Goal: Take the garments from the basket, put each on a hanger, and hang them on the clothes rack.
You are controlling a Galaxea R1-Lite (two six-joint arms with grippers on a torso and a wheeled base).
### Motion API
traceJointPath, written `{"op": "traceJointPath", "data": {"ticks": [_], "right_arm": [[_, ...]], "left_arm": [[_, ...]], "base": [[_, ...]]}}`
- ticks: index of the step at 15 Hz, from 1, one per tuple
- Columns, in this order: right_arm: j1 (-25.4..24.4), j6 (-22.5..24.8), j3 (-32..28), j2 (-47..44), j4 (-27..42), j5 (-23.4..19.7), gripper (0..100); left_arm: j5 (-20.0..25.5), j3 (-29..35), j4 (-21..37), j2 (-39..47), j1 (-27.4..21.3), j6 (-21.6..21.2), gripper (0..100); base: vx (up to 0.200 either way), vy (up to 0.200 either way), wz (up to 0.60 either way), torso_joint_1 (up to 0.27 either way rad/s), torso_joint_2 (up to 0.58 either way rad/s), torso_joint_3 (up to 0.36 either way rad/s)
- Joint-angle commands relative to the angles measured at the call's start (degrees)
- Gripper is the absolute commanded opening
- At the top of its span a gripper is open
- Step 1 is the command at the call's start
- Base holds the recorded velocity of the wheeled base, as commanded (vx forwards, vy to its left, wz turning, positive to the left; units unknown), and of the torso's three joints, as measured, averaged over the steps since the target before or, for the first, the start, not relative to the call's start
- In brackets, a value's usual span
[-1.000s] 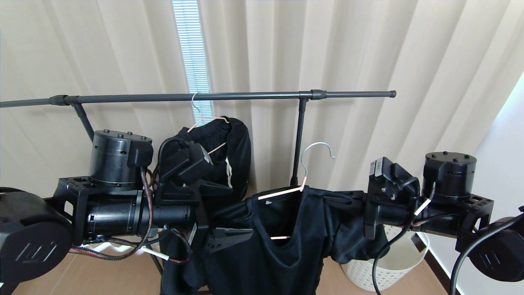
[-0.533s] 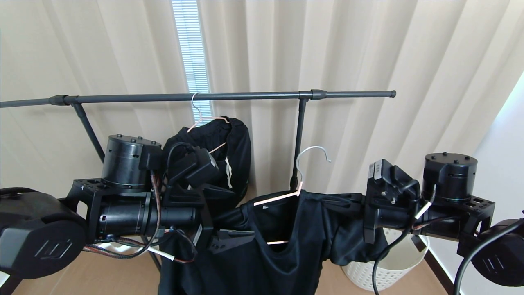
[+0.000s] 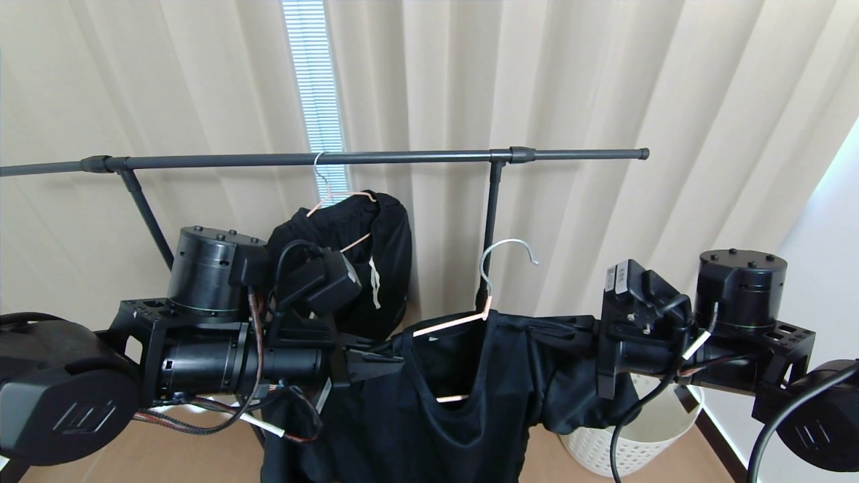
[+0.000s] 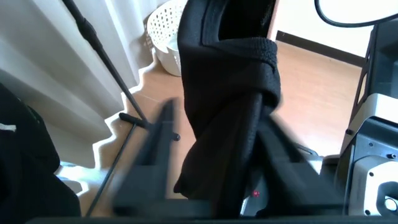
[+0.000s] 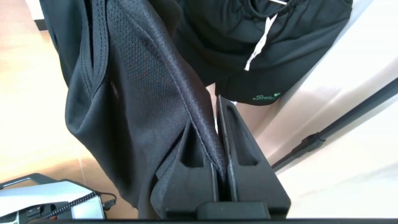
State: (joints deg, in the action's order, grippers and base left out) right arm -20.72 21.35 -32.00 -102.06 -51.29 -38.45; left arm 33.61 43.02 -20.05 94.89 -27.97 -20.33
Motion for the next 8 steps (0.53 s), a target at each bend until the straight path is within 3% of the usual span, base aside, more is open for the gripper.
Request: {"op": "traceJointPath", "data": {"ticks": [1, 5, 8], "right_arm": [[0.0, 0.0, 0.0, 0.0, 0.0, -0.1, 0], [0.0, -0.1, -0.2, 0.0, 0.0, -0.1, 0], [0.1, -0.1, -0.1, -0.1, 0.0, -0.1, 0]], "left_arm": [[-0.3, -0.2, -0.2, -1.0, 0.0, 0.1, 0], [-0.4, -1.2, -0.5, -1.7, 0.2, 0.1, 0], [-0.4, -3.0, -4.8, -1.7, 0.5, 0.2, 0]], "base": [[0.0, 0.0, 0.0, 0.0, 0.0, 0.0], [0.0, 0.0, 0.0, 0.0, 0.0, 0.0], [0.0, 0.0, 0.0, 0.0, 0.0, 0.0]]}}
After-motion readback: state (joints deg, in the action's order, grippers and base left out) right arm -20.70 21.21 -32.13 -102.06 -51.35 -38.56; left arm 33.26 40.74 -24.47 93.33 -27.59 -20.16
